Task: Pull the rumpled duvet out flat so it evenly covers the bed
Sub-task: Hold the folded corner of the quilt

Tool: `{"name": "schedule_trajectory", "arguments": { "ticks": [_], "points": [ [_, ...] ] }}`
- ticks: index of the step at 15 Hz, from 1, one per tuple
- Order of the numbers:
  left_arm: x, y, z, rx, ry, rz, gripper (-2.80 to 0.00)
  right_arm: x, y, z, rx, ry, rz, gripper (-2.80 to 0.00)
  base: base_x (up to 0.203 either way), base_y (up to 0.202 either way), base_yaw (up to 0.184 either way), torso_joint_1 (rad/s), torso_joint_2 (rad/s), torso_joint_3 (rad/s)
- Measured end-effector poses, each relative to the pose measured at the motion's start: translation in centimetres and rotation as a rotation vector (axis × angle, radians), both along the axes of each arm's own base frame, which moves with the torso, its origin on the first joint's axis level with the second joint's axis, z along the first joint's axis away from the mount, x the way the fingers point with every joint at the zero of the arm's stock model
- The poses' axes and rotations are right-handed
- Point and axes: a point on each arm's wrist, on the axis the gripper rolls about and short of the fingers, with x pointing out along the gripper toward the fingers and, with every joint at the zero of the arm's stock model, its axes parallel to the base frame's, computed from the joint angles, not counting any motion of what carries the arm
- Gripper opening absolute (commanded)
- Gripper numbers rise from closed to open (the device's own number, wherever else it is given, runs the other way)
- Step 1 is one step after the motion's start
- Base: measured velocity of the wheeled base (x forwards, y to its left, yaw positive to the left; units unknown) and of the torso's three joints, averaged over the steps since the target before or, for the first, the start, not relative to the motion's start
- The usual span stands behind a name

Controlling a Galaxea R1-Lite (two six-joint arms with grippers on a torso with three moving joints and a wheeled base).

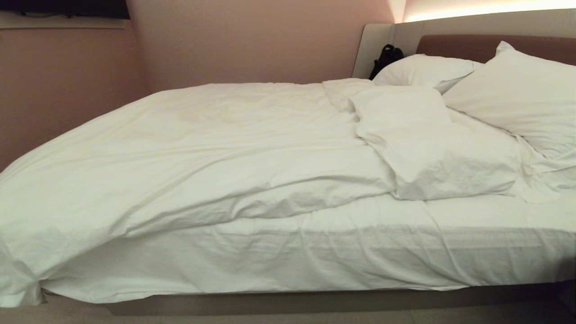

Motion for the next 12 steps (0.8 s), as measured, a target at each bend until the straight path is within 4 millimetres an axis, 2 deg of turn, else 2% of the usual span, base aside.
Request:
{"name": "schedule_trajectory", "arguments": {
  "ticks": [12],
  "points": [
    [0.0, 0.0, -0.01, 0.0, 0.0, -0.001, -2.8, 0.0, 0.0, 0.0, 0.0, 0.0, 0.0, -2.8, 0.0, 0.0, 0.0, 0.0, 0.0, 0.0]
  ]
}}
